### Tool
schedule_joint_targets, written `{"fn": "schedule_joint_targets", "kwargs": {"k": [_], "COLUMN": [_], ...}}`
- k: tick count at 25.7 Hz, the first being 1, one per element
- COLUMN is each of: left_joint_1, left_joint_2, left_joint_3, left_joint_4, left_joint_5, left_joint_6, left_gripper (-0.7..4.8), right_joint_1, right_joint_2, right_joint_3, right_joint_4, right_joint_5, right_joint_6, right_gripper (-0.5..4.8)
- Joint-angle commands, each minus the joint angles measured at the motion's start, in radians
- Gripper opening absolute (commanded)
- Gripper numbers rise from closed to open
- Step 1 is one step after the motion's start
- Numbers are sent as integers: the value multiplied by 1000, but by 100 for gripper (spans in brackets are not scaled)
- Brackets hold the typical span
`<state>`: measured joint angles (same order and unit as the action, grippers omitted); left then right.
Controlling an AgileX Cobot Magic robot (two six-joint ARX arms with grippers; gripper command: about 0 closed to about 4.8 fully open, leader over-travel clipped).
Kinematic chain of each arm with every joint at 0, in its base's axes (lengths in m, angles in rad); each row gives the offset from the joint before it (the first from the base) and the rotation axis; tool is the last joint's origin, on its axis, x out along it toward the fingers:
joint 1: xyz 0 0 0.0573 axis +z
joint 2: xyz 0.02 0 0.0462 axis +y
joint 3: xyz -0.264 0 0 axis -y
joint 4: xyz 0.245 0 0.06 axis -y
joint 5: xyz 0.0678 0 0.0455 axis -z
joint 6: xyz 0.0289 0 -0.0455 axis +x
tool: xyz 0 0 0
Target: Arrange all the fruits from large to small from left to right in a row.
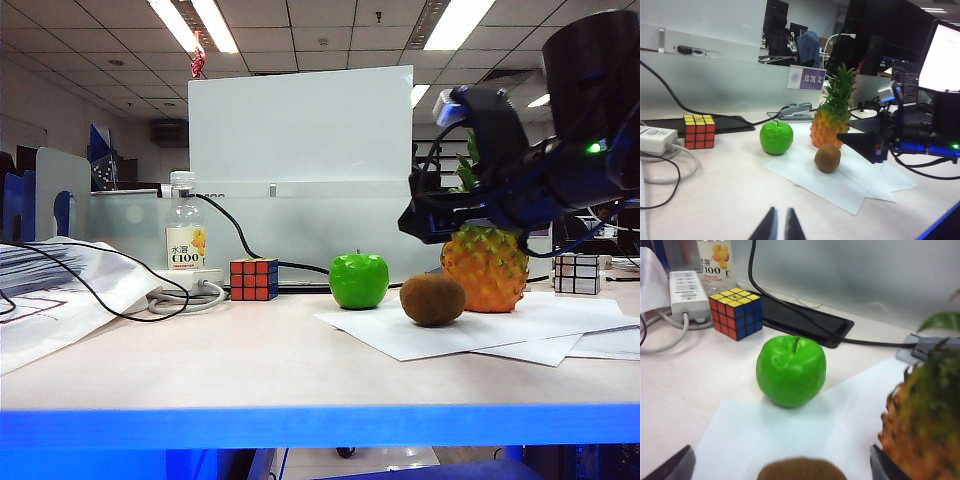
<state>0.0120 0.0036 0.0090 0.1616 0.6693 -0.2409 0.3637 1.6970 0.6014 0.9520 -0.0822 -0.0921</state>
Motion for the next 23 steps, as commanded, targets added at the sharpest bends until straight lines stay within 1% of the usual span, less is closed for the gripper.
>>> {"fn": "schedule_joint_targets", "kwargs": {"k": [1,3,9,23], "left_joint_1": [1,1,1,1], "left_joint_2": [-2,-2,-2,-2], "left_joint_3": [2,2,2,2], "left_joint_4": [15,18,48,65], "left_joint_5": [0,-3,-3,-3], "left_joint_6": [3,2,3,1], "left_gripper": [36,36,36,36], "right_joint_1": [0,0,0,1], "right_joint_2": [48,80,155,224], "right_joint_3": [32,43,56,78], "right_joint_4": [13,14,12,15], "right_joint_5": [1,-10,-8,0], "right_joint_6": [-20,-45,-44,-42], "right_gripper": [479,479,479,479]}}
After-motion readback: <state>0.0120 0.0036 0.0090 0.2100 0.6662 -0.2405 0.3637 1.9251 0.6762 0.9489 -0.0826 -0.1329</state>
